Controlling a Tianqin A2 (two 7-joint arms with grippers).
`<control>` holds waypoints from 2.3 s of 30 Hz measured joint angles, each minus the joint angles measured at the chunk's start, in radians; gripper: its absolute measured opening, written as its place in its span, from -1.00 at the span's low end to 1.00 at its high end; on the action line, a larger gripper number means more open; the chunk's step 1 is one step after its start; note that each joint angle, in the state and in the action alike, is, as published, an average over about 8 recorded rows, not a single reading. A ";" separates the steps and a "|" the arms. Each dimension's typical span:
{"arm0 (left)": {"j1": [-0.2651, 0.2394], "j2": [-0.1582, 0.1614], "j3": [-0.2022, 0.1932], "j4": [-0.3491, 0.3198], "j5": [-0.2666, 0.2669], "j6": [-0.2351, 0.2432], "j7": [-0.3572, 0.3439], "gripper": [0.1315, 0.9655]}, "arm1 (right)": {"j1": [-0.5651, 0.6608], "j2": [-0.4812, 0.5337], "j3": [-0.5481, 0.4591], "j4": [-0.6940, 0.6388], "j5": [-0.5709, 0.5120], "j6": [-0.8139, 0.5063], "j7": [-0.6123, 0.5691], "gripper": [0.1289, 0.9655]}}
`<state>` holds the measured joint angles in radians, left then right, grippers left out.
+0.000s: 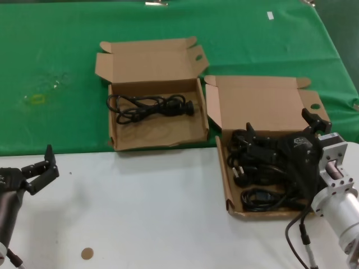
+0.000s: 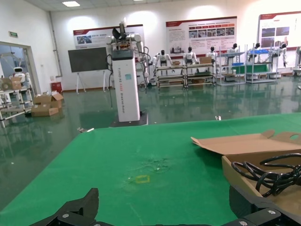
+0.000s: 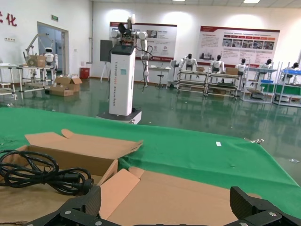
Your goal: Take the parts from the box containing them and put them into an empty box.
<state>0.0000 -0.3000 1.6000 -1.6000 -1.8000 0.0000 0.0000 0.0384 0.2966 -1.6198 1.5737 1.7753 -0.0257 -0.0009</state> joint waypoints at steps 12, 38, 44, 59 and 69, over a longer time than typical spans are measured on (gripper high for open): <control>0.000 0.000 0.000 0.000 0.000 0.000 0.000 1.00 | 0.000 0.000 0.000 0.000 0.000 0.000 0.000 1.00; 0.000 0.000 0.000 0.000 0.000 0.000 0.000 1.00 | 0.000 0.000 0.000 0.000 0.000 0.000 0.000 1.00; 0.000 0.000 0.000 0.000 0.000 0.000 0.000 1.00 | 0.000 0.000 0.000 0.000 0.000 0.000 0.000 1.00; 0.000 0.000 0.000 0.000 0.000 0.000 0.000 1.00 | 0.000 0.000 0.000 0.000 0.000 0.000 0.000 1.00; 0.000 0.000 0.000 0.000 0.000 0.000 0.000 1.00 | 0.000 0.000 0.000 0.000 0.000 0.000 0.000 1.00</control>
<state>0.0000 -0.3000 1.6000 -1.6000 -1.8000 0.0000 0.0000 0.0384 0.2966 -1.6198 1.5737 1.7753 -0.0257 -0.0009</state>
